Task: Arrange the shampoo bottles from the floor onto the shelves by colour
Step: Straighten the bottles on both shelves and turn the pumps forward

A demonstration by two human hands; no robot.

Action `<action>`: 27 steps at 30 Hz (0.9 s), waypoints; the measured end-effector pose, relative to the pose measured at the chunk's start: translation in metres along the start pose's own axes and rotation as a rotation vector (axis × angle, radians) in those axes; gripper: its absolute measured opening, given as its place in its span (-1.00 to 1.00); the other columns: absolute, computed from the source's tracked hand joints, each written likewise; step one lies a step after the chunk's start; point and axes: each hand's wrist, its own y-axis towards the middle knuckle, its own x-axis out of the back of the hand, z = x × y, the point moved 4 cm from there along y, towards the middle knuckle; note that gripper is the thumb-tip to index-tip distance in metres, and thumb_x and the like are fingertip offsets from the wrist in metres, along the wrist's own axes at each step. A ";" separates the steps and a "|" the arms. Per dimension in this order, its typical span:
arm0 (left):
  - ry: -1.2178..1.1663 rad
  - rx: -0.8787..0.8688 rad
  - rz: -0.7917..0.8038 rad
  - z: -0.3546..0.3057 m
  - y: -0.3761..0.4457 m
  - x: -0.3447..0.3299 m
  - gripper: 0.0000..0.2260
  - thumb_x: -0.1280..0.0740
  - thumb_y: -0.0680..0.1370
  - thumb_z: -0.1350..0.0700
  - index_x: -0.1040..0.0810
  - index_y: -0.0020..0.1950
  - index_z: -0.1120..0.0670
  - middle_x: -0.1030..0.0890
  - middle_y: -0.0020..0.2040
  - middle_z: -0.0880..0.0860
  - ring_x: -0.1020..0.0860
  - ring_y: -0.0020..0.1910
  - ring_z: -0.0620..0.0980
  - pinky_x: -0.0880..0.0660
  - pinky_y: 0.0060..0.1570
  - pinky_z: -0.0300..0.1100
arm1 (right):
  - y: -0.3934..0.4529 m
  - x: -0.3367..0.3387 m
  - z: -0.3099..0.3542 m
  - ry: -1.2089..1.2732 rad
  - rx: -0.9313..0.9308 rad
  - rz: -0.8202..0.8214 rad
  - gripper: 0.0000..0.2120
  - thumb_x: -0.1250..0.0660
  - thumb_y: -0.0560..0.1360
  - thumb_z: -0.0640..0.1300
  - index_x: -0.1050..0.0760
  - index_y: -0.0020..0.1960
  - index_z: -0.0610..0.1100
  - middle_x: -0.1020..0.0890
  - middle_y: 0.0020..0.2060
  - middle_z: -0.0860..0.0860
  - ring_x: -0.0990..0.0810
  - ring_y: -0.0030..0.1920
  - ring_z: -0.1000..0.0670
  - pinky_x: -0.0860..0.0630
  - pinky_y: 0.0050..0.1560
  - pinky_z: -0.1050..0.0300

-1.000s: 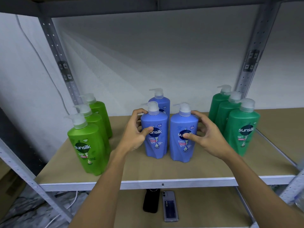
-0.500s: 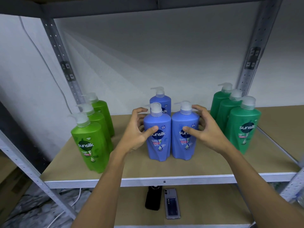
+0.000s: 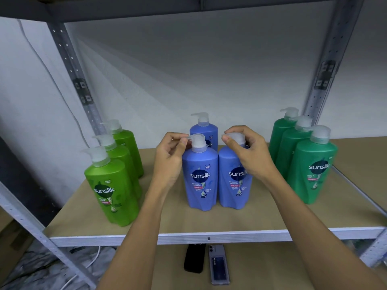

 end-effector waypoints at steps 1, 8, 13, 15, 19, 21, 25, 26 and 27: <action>-0.001 0.003 -0.007 -0.001 0.000 0.001 -0.93 -0.27 0.65 0.26 -0.54 0.02 0.18 -0.70 -0.05 0.12 -0.68 -0.03 0.05 -0.58 0.05 0.01 | -0.001 -0.001 0.002 0.010 0.000 0.010 -0.96 -0.44 0.56 -0.15 -0.59 -0.01 -0.07 -0.65 -0.08 0.20 -0.59 -0.10 0.14 -0.52 -0.07 0.27; -0.018 0.023 0.004 -0.001 0.001 0.001 -0.94 -0.28 0.64 0.26 -0.52 -0.01 0.20 -0.70 -0.04 0.19 -0.68 -0.02 0.10 -0.57 0.08 0.06 | 0.000 0.000 0.005 -0.007 -0.011 0.026 -0.92 -0.43 0.57 -0.16 -0.59 0.02 -0.16 -0.63 -0.11 0.19 -0.58 -0.13 0.16 -0.50 -0.10 0.31; -0.032 0.071 0.061 0.001 -0.007 -0.006 -0.95 -0.26 0.67 0.17 -0.51 0.08 0.07 -0.70 0.00 0.13 -0.65 -0.02 -0.04 -0.53 -0.04 -0.20 | -0.005 0.003 0.003 -0.080 -0.001 0.023 -0.80 -0.44 0.56 -0.12 -0.57 0.17 -0.05 -0.65 -0.04 0.17 -0.61 -0.05 0.13 -0.52 0.01 0.27; 0.015 0.047 0.102 0.003 -0.017 -0.007 -0.90 -0.30 0.64 0.21 -0.51 0.12 0.05 -0.68 0.05 0.05 -0.62 0.02 -0.13 -0.49 0.02 -0.27 | -0.014 0.006 -0.002 -0.115 -0.006 0.023 -0.63 -0.45 0.55 -0.09 -0.48 0.33 0.05 -0.64 0.05 0.10 -0.62 0.04 0.07 -0.53 0.11 0.21; 0.091 0.029 0.212 0.012 -0.034 -0.001 -0.75 -0.40 0.57 0.14 -0.51 0.22 -0.05 -0.64 0.17 -0.08 -0.59 0.15 -0.17 -0.47 0.11 -0.30 | -0.035 0.012 -0.008 -0.111 -0.036 -0.010 -0.44 -0.47 0.54 -0.08 -0.35 0.47 0.07 -0.58 0.25 0.15 -0.57 0.24 0.11 -0.50 0.26 0.19; 0.120 0.022 0.246 0.016 -0.040 0.005 -0.59 -0.46 0.50 0.12 -0.48 0.32 -0.08 -0.61 0.26 -0.11 -0.58 0.25 -0.09 -0.50 0.17 -0.21 | -0.043 0.013 -0.009 -0.099 -0.050 -0.015 -0.41 -0.48 0.53 -0.08 -0.34 0.49 0.06 -0.55 0.30 0.17 -0.55 0.29 0.14 -0.49 0.30 0.16; 0.195 0.025 0.284 0.022 -0.048 0.009 -0.34 -0.55 0.43 0.12 -0.38 0.46 -0.14 -0.57 0.34 -0.09 -0.56 0.30 -0.01 -0.52 0.26 0.03 | -0.054 0.023 -0.017 -0.144 -0.069 -0.012 -0.40 -0.54 0.47 -0.09 -0.40 0.44 0.08 -0.58 0.28 0.23 -0.58 0.27 0.11 -0.54 0.30 -0.02; 0.205 0.021 0.277 0.023 -0.048 0.009 -0.32 -0.56 0.42 0.12 -0.37 0.47 -0.15 -0.56 0.34 -0.07 -0.56 0.30 0.00 -0.52 0.27 0.07 | -0.056 0.026 -0.019 -0.146 -0.089 0.009 -0.39 -0.55 0.46 -0.13 -0.40 0.42 0.13 -0.59 0.23 0.28 -0.61 0.22 0.13 -0.57 0.26 0.00; 0.210 0.017 0.270 0.023 -0.049 0.009 -0.31 -0.57 0.41 0.12 -0.37 0.47 -0.14 -0.56 0.34 -0.05 -0.56 0.30 0.01 -0.52 0.27 0.10 | -0.058 0.027 -0.020 -0.148 -0.108 0.035 -0.36 -0.56 0.44 -0.16 -0.39 0.40 0.20 -0.60 0.20 0.31 -0.62 0.19 0.13 -0.59 0.22 0.04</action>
